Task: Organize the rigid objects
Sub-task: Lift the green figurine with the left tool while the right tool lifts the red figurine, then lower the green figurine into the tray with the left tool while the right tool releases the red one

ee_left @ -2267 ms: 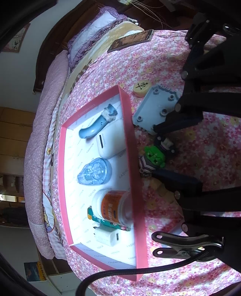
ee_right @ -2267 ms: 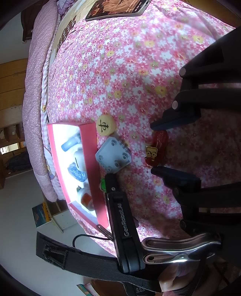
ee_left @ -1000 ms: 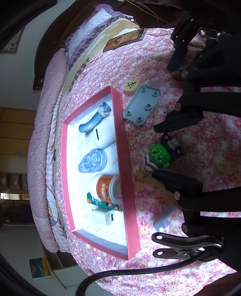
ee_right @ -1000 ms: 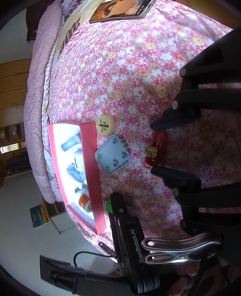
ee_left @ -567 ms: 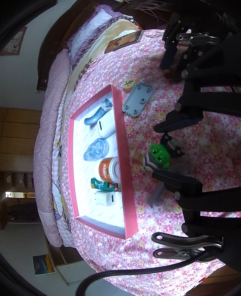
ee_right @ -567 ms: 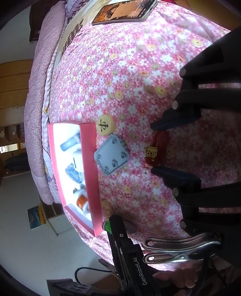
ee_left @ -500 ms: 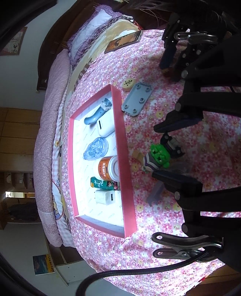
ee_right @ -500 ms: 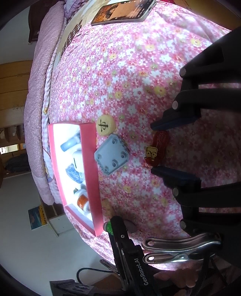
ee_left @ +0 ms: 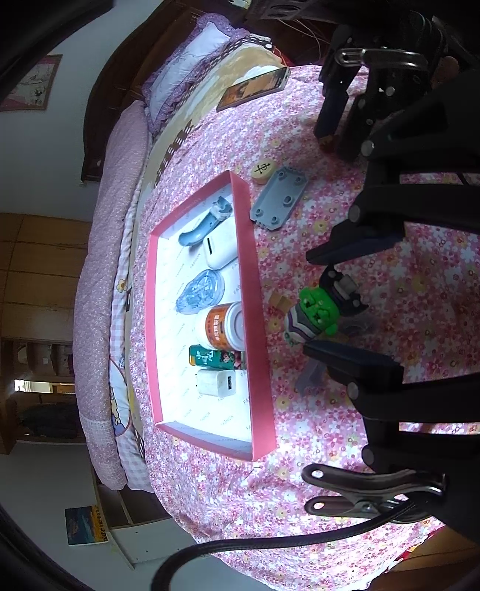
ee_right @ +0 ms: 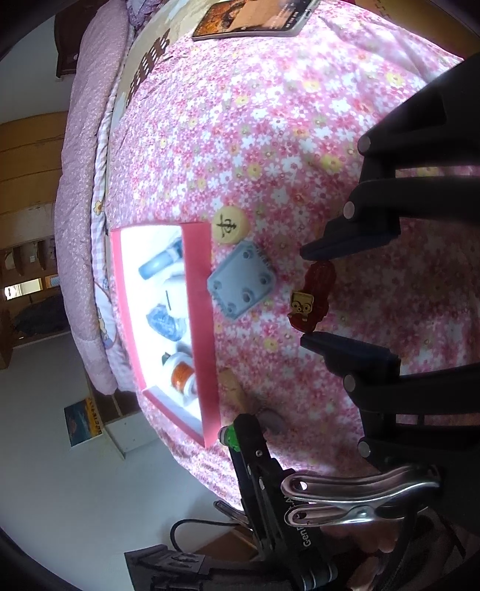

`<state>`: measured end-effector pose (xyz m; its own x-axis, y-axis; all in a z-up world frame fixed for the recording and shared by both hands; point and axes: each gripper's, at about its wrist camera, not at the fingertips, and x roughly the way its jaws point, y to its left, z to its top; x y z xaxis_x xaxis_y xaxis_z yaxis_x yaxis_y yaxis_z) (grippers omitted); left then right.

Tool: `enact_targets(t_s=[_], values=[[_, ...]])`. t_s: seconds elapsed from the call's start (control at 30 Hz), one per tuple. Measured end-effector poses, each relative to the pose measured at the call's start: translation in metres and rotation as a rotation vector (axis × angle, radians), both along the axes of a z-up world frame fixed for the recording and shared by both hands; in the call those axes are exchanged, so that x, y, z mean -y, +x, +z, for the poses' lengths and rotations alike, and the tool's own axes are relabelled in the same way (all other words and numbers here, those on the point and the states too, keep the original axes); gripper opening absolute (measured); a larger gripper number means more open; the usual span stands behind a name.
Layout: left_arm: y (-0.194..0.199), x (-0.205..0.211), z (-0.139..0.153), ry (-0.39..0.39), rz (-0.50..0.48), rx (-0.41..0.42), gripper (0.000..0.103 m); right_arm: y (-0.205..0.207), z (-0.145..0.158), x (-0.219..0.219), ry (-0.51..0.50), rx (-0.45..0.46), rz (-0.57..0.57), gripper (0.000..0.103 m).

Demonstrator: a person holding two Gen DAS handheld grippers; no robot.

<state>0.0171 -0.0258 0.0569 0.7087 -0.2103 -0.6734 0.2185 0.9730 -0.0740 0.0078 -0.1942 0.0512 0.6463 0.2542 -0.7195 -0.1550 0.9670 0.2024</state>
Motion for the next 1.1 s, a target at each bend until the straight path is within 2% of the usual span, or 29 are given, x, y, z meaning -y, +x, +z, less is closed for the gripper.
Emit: enact_targets(t_s=[0.47, 1.1], values=[[0.018, -0.008, 0.01, -0.022, 0.013, -0.002, 0.045, 0.025, 0.022, -0.01, 0.029, 0.021, 0.045, 0.041], [0.079, -0.024, 0.037, -0.036, 0.046, 0.011, 0.045, 0.094, 0.043, -0.008, 0.059, 0.021, 0.066, 0.041]])
